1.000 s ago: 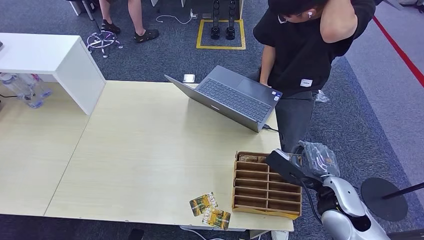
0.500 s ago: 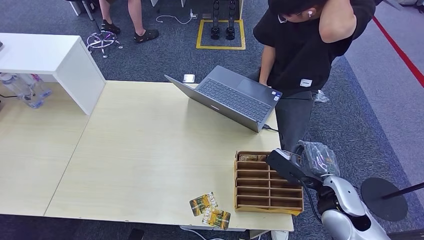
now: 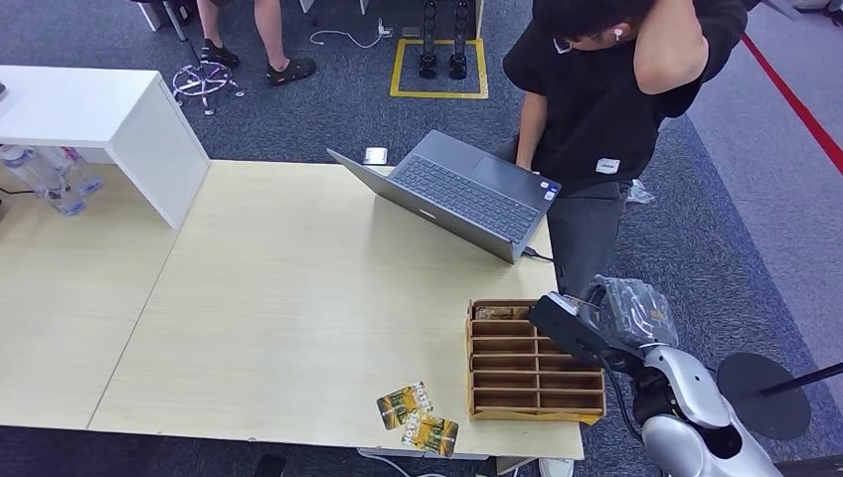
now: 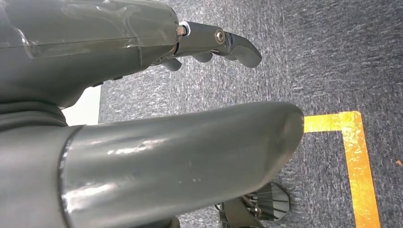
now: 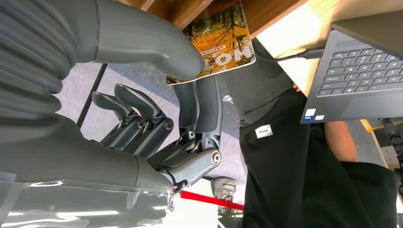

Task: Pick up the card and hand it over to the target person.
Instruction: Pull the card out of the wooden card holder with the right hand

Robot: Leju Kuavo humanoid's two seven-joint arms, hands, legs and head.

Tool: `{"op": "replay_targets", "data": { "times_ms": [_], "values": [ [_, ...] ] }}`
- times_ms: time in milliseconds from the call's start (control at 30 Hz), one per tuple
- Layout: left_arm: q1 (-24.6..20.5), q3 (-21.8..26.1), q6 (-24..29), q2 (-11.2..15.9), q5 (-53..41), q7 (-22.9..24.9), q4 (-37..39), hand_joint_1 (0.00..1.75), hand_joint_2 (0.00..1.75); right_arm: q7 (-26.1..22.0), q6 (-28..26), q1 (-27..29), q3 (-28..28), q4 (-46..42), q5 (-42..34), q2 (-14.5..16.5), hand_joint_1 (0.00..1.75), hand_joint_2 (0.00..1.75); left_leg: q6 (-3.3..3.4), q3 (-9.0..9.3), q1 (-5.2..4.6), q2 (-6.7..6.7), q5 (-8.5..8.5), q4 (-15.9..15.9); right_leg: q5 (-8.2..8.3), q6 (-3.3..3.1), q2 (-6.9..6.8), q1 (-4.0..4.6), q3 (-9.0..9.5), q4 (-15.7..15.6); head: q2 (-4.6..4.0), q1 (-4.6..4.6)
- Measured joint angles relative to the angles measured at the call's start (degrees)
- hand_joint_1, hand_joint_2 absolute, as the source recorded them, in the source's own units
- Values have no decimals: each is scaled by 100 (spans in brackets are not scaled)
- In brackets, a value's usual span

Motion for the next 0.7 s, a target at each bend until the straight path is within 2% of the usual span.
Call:
{"op": "replay_targets", "data": {
  "times_ms": [333, 700],
  "values": [
    [0, 7, 20, 0, 91, 2, -1, 0, 0, 201, 378, -175, -35, -731, -136, -195, 174, 175, -1, -3, -1, 1, -1, 2, -1, -1, 0, -1, -5, 3, 0, 0],
    [2, -16, 6, 4, 77, -10, -1, 0, 0, 239, 551, -426, -17, -955, -148, -250, 173, 175, -4, -1, 1, 1, -3, 3, -3, 5, 3, -1, -2, 4, 0, 0]
  ]
}}
